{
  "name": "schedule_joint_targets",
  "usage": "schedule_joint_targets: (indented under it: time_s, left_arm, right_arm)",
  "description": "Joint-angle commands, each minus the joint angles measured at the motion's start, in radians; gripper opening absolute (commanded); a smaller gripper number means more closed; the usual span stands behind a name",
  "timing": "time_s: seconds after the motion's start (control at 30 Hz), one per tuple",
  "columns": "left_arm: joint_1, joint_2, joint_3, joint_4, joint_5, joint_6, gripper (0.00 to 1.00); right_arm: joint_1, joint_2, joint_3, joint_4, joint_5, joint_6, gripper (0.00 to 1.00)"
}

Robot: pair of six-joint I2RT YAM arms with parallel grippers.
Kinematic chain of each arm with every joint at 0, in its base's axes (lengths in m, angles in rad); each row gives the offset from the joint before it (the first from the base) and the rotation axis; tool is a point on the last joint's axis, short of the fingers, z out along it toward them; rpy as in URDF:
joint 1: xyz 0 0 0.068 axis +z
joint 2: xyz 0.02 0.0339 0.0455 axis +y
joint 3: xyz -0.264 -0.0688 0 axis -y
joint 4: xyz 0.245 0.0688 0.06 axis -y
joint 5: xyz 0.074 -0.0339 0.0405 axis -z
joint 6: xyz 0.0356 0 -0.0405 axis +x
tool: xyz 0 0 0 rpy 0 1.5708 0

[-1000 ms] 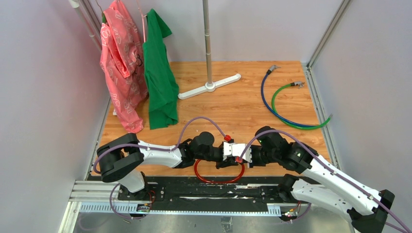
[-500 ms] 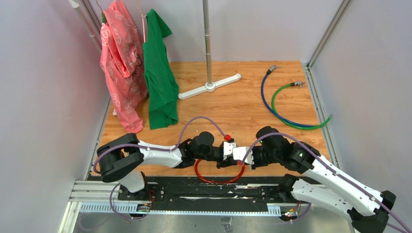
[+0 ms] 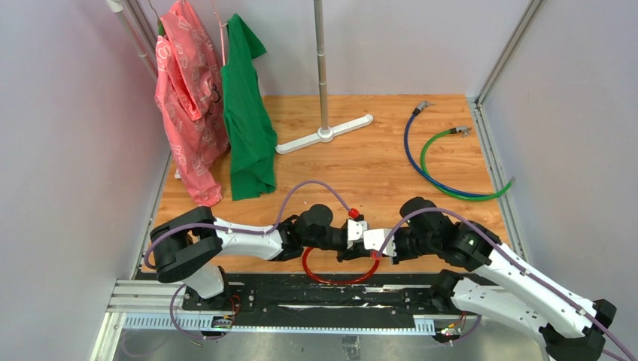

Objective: Lock with the key
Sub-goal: Lock the lock.

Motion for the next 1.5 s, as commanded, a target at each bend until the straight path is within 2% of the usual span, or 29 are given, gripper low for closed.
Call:
schedule_joint_targets:
  time_s: [0.0, 0.5, 0.9, 1.03, 1.33, 1.47]
  left_arm:
    - [-0.002, -0.005, -0.038, -0.156, 0.022, -0.013, 0.0]
    - [-0.004, -0.013, -0.038, -0.201, -0.014, -0.017, 0.0]
    - [-0.004, -0.018, -0.031, -0.244, -0.035, -0.014, 0.0]
    - [-0.004, -0.021, -0.03, -0.25, -0.036, -0.014, 0.0]
    - [-0.002, -0.023, -0.028, -0.256, -0.027, -0.008, 0.0]
    - [-0.003, -0.024, -0.025, -0.26, -0.026, -0.007, 0.0]
  right_arm:
    - [-0.016, -0.026, 0.011, -0.294, 0.193, -0.007, 0.0]
    - [-0.018, -0.041, 0.043, -0.388, 0.192, 0.001, 0.0]
    - [-0.018, -0.044, 0.029, -0.36, 0.177, -0.004, 0.0]
    - [-0.018, -0.045, 0.032, -0.372, 0.214, -0.019, 0.0]
    - [-0.024, -0.066, 0.031, -0.289, 0.234, 0.032, 0.0]
    - [-0.099, -0.043, 0.094, -0.126, 0.315, 0.143, 0.0]
